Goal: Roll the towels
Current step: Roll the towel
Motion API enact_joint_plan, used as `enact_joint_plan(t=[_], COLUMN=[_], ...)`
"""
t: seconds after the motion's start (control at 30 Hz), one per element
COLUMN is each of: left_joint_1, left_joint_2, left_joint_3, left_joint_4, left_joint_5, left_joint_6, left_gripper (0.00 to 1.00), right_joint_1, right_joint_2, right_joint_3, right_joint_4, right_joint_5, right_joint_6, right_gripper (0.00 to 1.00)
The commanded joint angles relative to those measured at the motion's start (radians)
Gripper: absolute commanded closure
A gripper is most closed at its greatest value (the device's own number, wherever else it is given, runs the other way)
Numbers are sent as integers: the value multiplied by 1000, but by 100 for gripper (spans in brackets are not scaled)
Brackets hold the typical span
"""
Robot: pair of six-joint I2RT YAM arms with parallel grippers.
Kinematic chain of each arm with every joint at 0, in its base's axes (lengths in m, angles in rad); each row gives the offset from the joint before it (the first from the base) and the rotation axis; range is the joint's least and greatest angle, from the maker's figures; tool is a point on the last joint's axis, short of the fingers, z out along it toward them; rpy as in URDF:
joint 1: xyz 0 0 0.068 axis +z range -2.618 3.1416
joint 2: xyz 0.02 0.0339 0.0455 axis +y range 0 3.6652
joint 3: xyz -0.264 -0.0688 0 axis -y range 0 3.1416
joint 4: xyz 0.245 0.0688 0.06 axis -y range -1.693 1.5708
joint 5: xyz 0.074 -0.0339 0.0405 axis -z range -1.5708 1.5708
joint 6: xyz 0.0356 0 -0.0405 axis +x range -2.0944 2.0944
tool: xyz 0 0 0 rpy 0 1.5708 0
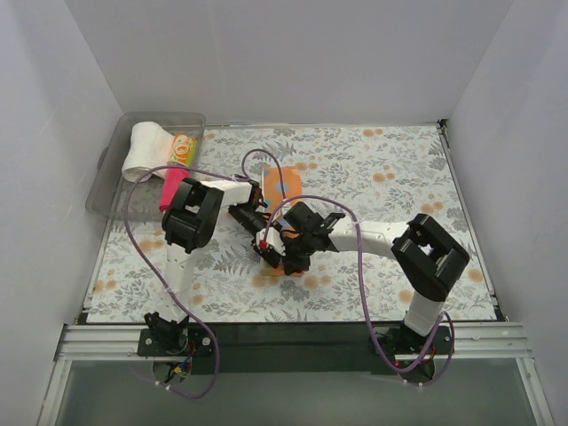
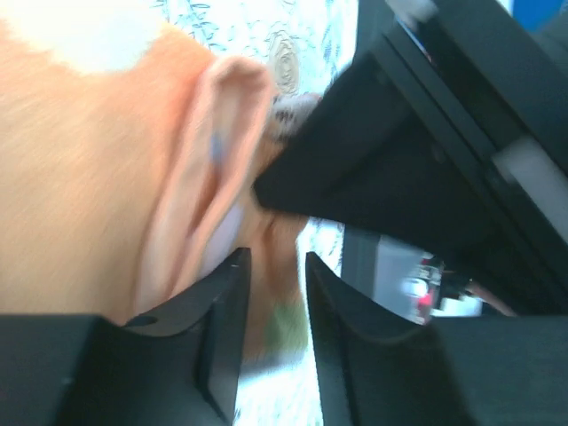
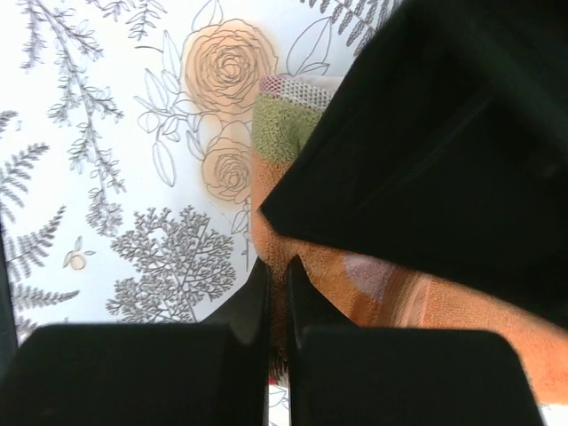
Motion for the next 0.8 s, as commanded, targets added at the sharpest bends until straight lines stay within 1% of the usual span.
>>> enact_joint_plan(t=[0.0,0.07,0.23,0.3,0.37,0.4,0.43,0.47,0.5,0.53,0.57,0.6,0.63,0.67,0.7,0.73,0.77], left_joint_1=[86,112,213,267,295,307,309,309,304,301,296,284,274,260,219,191,160], left_joint_2=[-99,-155,-268,-308,-386,-418,-490,-530,-573,-656,-696,-737,-814,-851,-889,-964,-1000], left_joint_3=[-18,-23,-37,-49,-80,-95,-112,-162,-188,-222,-254,-320,-356,-391,-470,-504,-543], left_joint_4=[130,144,209,258,291,335,355,374,425,455,479,522,542,559,591,605,619], left_joint_5=[-104,-101,-121,-132,-150,-168,-187,-214,-234,-260,-285,-335,-368,-391,-439,-461,-480], left_joint_6=[62,45,-4,-39,-70,-75,-75,-69,-70,-78,-79,-67,-58,-44,-23,11,31], left_gripper=[69,65,63,62,62,62,61,61,60,60,60,59,59,59,59,58,57], right_joint_1=[-19,-36,-90,-111,-150,-160,-177,-184,-190,-205,-213,-219,-228,-231,-233,-237,-237], right_joint_2=[19,11,31,65,116,134,150,189,207,224,255,267,279,305,319,333,363], right_joint_3=[5,4,19,42,66,89,102,111,134,142,148,152,159,165,169,181,188], right_joint_4=[-180,-189,-231,-255,-281,-306,-315,-321,-341,-349,-356,-359,-364,-370,-399,-409,-416], right_joint_5=[-197,-258,-399,-447,-518,-538,-573,-587,-602,-639,-656,-671,-686,-688,-690,-700,-705], right_joint_6=[48,58,81,89,88,85,85,88,89,88,88,89,89,72,60,52,45], right_gripper=[99,99,99,99,99,99,99,99,99,99,99,99,99,99,99,99,99])
